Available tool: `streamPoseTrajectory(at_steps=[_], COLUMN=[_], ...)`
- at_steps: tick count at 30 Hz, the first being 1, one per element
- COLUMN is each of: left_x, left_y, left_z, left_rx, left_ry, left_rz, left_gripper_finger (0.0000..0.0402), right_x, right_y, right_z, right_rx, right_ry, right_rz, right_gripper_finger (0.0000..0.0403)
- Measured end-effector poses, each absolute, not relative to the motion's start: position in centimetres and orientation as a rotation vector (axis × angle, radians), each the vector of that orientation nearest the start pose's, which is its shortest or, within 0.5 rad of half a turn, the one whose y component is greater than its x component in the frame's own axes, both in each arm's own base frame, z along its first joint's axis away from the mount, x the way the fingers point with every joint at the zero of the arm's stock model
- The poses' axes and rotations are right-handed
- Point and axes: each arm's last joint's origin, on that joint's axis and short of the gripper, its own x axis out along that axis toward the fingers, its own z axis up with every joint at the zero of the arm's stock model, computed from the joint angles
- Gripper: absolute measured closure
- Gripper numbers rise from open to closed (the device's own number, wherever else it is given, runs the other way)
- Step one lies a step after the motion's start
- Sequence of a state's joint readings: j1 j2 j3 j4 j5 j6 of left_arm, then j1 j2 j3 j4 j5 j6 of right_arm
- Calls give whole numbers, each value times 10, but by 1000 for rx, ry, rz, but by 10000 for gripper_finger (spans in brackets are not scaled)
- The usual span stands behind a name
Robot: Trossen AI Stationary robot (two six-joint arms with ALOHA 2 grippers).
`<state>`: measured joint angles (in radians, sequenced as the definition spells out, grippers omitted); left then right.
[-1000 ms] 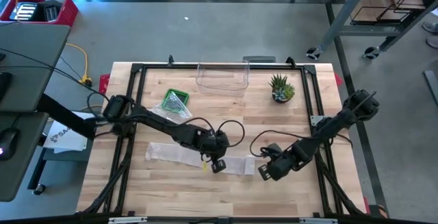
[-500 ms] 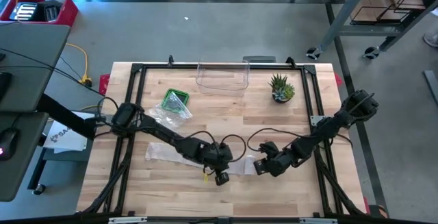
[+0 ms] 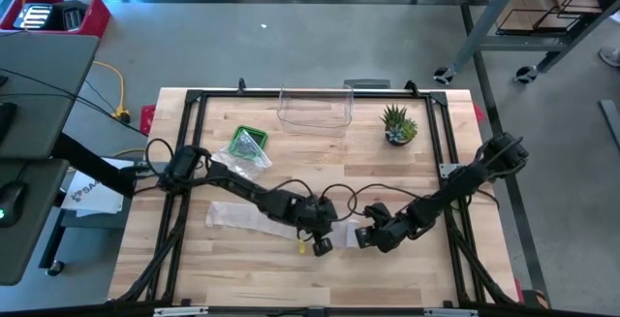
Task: Roll bandage
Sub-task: Roll the bandage
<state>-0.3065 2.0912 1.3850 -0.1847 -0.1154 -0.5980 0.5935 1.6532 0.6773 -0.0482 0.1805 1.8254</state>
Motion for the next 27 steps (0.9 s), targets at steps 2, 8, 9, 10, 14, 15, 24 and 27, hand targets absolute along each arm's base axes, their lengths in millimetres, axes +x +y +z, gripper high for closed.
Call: streamPoseTrajectory(at_steps=[2, 8, 9, 10, 14, 15, 24, 27], left_x=[422, 420, 418, 416, 412, 411, 409, 409], left_y=[-130, -130, -130, -129, -127, -127, -128, -128], left_z=[139, 129, 128, 126, 125, 124, 124, 124], left_rx=[-380, -363, -357, -348, -328, -324, -316, -315], left_ry=[871, 930, 949, 974, 1030, 1039, 1049, 1048], left_rz=[76, 58, 66, 76, 94, 99, 112, 110], left_gripper_finger=[401, 401, 401, 401, 401, 401, 401, 401], right_x=[235, 236, 236, 237, 238, 239, 246, 249], right_y=[152, 151, 151, 151, 151, 151, 154, 155], right_z=[115, 116, 116, 116, 116, 117, 124, 128], right_rx=[1276, 1291, 1291, 1292, 1286, 1289, 1298, 1292], right_ry=[933, 924, 924, 922, 880, 868, 791, 753], right_rz=[-555, -558, -558, -556, -559, -555, -523, -528], right_gripper_finger=[403, 403, 403, 403, 403, 403, 403, 403])
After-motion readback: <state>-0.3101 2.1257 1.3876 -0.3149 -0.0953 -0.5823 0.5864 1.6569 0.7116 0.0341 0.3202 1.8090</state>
